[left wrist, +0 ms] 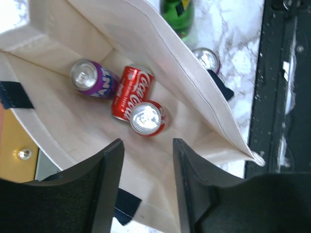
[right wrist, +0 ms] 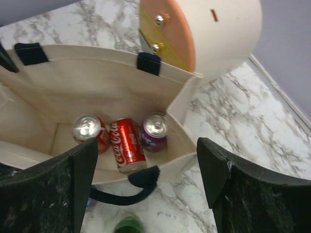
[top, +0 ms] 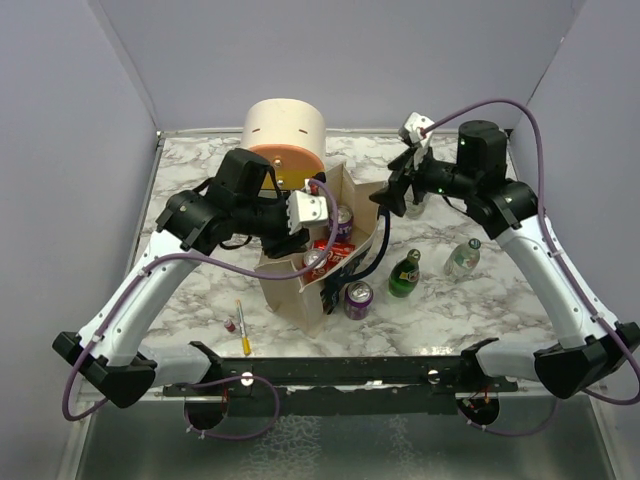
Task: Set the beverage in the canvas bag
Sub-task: Pick up the drink from the canvas bag.
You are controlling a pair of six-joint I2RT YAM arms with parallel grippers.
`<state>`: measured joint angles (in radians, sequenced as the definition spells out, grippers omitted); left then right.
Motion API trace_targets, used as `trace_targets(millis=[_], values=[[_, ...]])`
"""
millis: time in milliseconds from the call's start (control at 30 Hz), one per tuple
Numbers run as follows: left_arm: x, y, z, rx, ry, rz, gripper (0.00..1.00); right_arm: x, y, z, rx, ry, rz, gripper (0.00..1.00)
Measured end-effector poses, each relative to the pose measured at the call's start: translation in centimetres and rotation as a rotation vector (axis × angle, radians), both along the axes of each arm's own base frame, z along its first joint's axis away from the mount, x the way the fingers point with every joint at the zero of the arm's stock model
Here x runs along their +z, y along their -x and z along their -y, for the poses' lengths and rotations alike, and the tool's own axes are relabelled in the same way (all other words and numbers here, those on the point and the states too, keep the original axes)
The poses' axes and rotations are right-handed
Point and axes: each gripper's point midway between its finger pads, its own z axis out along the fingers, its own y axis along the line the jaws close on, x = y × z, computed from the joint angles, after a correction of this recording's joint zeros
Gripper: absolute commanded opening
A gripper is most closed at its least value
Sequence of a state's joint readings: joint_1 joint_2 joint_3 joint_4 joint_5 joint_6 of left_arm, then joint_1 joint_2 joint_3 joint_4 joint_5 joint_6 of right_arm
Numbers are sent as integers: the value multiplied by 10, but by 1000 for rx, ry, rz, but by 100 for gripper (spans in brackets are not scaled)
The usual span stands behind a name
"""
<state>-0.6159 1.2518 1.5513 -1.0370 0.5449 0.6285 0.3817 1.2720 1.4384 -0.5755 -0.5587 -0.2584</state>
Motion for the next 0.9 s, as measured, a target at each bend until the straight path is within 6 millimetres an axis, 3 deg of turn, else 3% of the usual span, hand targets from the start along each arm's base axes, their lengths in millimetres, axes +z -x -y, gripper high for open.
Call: trace_targets(millis=[100, 200, 400, 533, 733, 900], values=[[-9, 12, -6, -26, -23, -31, 32, -1, 20, -23, 99, -10, -12, 73], [-35, 24, -12, -57, -73, -91, 28, -8, 44, -45, 208, -5, -25, 68], [-74, 49, -18, -116, -115, -219, 18, -47, 92, -74, 396, 68, -87, 53], [-86, 67, -20, -153, -115, -272, 12, -74, 108, -74, 447, 123, -133, 40], [-88, 80, -15, -202, -96, -295, 6, -102, 118, -69, 493, 191, -140, 26], [-99, 87, -12, -233, -99, -308, 2, -124, 128, -58, 515, 249, -137, 20]])
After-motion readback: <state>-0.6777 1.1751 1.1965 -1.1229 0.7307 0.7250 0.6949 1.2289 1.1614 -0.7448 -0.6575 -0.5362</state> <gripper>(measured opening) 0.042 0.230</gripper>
